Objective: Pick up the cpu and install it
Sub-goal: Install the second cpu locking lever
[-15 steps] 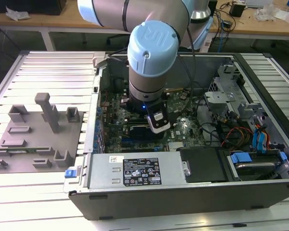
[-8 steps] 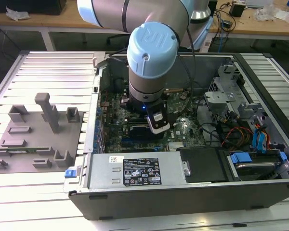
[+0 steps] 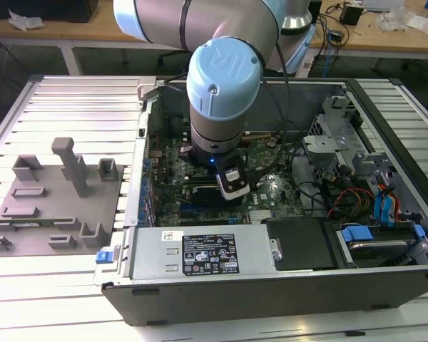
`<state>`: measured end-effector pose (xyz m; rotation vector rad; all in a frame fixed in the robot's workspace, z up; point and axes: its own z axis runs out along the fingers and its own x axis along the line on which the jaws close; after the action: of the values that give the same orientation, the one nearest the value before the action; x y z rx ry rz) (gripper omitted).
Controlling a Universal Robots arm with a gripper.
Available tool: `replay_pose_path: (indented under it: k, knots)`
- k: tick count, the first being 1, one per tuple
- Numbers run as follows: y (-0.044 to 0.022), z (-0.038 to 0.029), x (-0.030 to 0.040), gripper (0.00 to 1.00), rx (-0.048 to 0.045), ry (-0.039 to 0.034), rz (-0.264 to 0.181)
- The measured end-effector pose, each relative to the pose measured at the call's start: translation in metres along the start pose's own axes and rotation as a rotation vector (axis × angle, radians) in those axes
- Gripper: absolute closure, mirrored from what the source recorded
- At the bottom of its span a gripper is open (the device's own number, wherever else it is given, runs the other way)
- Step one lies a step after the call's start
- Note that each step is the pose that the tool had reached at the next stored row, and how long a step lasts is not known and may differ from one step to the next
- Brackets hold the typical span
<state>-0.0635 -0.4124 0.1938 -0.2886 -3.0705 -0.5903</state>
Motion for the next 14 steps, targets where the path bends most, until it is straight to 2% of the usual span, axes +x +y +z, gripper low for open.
replay_pose_path:
  k: [4,6,7,9,11,14]
  knots:
    - [0.0012,-0.0029,-0.0007,0.89,0.0004,-0.0008,0.004]
    - [0.0035,-0.0088,-0.0006,0.89,0.0005,-0.0013,0.006]
    - [0.0065,-0.0165,-0.0003,0.89,0.0006,-0.0016,0.007]
    - [0.0098,-0.0248,0.0000,0.89,0.0006,-0.0019,0.008]
    - [0.0163,-0.0414,0.0007,0.89,0.0016,-0.0025,0.009]
    - [0.0229,-0.0576,0.0010,0.89,0.0032,-0.0032,0.010]
